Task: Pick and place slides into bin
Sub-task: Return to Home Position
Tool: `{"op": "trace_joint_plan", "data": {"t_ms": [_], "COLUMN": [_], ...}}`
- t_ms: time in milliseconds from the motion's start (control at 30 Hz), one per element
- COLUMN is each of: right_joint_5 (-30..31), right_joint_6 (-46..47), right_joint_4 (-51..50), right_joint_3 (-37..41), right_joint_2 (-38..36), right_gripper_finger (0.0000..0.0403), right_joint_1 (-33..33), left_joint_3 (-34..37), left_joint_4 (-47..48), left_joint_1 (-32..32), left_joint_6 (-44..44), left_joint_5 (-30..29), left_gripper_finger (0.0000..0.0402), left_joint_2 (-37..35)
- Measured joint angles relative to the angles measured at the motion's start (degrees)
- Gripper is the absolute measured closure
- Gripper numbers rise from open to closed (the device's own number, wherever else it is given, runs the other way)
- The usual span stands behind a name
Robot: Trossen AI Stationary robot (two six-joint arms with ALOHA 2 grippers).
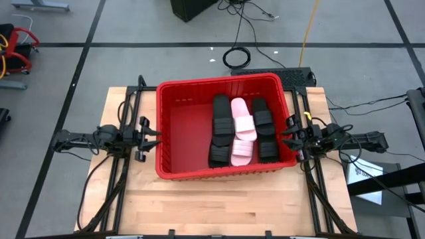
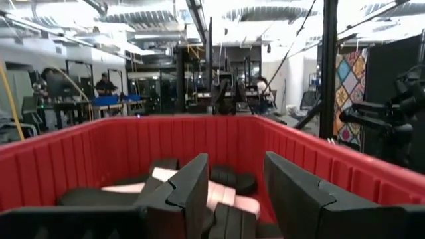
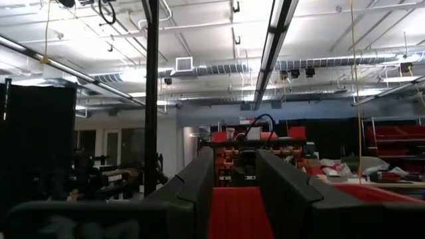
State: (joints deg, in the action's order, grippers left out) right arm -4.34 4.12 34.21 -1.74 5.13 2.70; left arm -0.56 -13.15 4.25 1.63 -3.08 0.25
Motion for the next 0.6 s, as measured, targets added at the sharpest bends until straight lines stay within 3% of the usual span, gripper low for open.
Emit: {"op": "trace_joint_plan", "data": {"t_ms": [600], "right_joint_5": [0.04], "right_joint_6": [-6.81], "right_joint_4": [-6.41], "right_joint_3": [0.11], "right_joint_2": [0.00], "right_gripper_finger": [0.0298], "right_joint_1": [0.00], "left_joint_3": [-0.02], "left_joint_4": [1.80], "left_joint_1": [0.00], "left_joint_6": [-0.11], "left_joint_5": [0.08], "left_gripper_finger": [0.0249], "left_joint_2": [0.07]}}
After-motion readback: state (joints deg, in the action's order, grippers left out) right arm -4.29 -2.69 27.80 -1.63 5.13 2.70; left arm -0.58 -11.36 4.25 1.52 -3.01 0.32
